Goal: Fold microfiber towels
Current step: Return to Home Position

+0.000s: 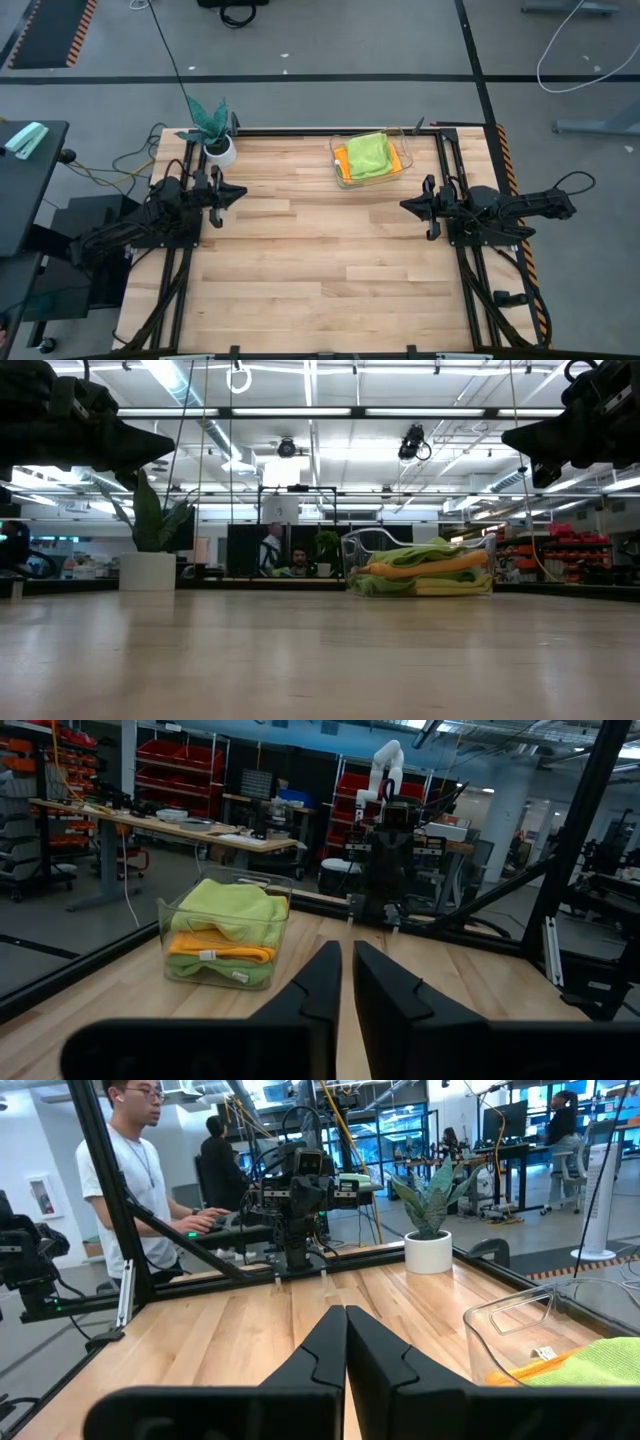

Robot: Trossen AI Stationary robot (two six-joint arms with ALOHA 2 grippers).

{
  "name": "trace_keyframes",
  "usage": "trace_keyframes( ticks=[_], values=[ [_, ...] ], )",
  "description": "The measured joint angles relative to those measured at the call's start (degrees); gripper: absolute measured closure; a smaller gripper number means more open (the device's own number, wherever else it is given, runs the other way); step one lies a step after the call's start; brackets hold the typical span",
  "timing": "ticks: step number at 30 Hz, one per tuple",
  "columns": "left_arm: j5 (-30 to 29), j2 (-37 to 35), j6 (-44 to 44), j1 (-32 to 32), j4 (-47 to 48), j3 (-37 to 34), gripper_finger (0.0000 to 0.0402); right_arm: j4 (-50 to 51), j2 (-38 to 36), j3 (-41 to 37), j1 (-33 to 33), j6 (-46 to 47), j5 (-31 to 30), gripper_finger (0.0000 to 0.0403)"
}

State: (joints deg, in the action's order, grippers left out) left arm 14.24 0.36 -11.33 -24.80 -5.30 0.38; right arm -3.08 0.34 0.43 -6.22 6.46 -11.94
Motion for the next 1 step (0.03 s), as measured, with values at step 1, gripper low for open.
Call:
trace_keyframes(
  ticks=[1],
  values=[
    [-0.01, 0.00, 0.04, 0.00, 0.00, 0.00, 0.0366, -0.01, 0.00, 0.02, -0.01, 0.00, 0.00, 0.0387]
  ],
)
